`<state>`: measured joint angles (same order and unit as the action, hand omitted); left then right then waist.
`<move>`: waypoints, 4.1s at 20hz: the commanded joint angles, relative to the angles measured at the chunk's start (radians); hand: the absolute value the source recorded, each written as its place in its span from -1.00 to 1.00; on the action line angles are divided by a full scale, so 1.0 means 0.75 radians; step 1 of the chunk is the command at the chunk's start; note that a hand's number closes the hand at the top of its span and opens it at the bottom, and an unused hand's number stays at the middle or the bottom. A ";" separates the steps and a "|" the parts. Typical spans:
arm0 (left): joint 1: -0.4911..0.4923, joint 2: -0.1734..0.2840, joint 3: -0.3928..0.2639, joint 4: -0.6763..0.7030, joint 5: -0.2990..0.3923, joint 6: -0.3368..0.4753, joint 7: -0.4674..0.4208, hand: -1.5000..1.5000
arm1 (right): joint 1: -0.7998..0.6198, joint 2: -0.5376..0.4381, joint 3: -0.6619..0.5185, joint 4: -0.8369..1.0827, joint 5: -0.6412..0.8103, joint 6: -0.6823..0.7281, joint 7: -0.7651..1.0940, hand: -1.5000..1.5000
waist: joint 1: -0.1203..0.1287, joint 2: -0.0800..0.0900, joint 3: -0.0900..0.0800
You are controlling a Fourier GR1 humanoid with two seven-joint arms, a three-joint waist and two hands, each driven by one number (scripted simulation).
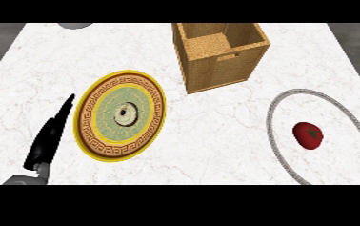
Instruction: Pick the tomato from the placemat and place it in the basket
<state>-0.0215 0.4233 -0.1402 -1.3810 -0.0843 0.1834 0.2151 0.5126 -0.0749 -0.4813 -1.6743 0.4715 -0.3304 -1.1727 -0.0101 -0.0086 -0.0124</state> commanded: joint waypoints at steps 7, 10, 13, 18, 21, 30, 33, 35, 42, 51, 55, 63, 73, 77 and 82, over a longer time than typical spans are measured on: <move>-0.022 0.010 0.037 -0.044 0.001 -0.070 0.096 0.00 | -0.147 0.023 0.065 0.101 0.115 -0.144 -0.087 -1.00 | 0.017 0.010 0.018; -0.008 -0.073 0.011 0.057 -0.062 0.005 -0.013 0.00 | -0.169 0.023 0.091 0.135 0.138 -0.138 -0.070 -1.00 | 0.009 0.012 0.017; -0.010 -0.053 0.036 0.026 -0.047 -0.027 0.022 0.00 | -0.227 -0.017 0.052 0.229 0.144 -0.170 -0.058 -1.00 | 0.013 0.011 0.018; -0.014 -0.037 0.049 0.015 -0.052 -0.057 0.030 0.00 | -0.298 0.006 0.100 0.254 0.238 -0.211 0.044 -1.00 | 0.018 0.012 0.018; -0.065 -0.033 0.064 0.041 -0.045 -0.075 0.071 0.00 | -0.344 -0.032 0.092 0.268 0.220 -0.181 0.056 -1.00 | 0.013 0.013 0.018; 0.017 -0.049 0.050 -0.028 -0.066 -0.076 0.056 0.00 | -0.371 0.014 0.088 0.269 0.289 -0.223 0.160 -1.00 | 0.013 0.009 0.017; 0.018 -0.037 0.075 0.000 -0.056 -0.091 0.015 0.00 | -0.465 -0.010 0.066 0.398 0.325 -0.277 0.151 -1.00 | 0.026 0.012 0.018; 0.045 -0.008 0.099 0.018 -0.047 -0.113 -0.037 0.00 | -0.478 -0.033 0.038 0.444 0.294 -0.257 0.129 -1.00 | 0.027 0.011 0.019; -0.021 -0.076 0.090 0.102 -0.093 -0.061 -0.032 0.00 | -0.553 -0.049 0.060 0.458 0.345 -0.208 0.175 -1.00 | 0.011 0.013 0.017; -0.009 -0.054 0.108 0.058 -0.075 -0.120 -0.028 0.00 | -0.723 -0.112 0.084 0.710 0.520 -0.217 0.224 1.00 | 0.035 0.017 0.018; -0.028 -0.057 0.131 0.087 -0.080 -0.111 -0.028 0.00 | -0.638 -0.092 0.136 0.702 0.501 -0.172 0.120 1.00 | 0.018 0.014 0.018; -0.007 -0.061 0.118 0.034 -0.100 -0.114 -0.018 0.00 | -0.694 -0.052 0.191 0.712 0.612 -0.313 0.139 1.00 | 0.027 0.012 0.018; -0.016 -0.102 0.079 0.003 -0.143 -0.089 0.009 0.00 | -0.719 -0.131 0.118 0.692 0.866 -0.116 0.650 1.00 | 0.055 0.026 0.011; -0.034 -0.082 0.098 -0.014 -0.117 -0.117 0.026 0.00 | -0.735 -0.220 0.082 0.631 1.005 0.124 0.880 1.00 | 0.080 0.029 0.006; -0.005 -0.115 0.060 0.000 -0.164 -0.083 0.020 0.00 | -0.855 -0.149 0.095 0.312 0.962 0.387 1.050 1.00 | 0.044 0.008 0.008</move>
<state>-0.0377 0.3449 -0.0796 -1.3814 -0.1896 0.1133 0.2215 0.0323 -0.2052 -0.3748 -1.3450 1.1968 -0.1628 -0.6096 0.0050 -0.0014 -0.0047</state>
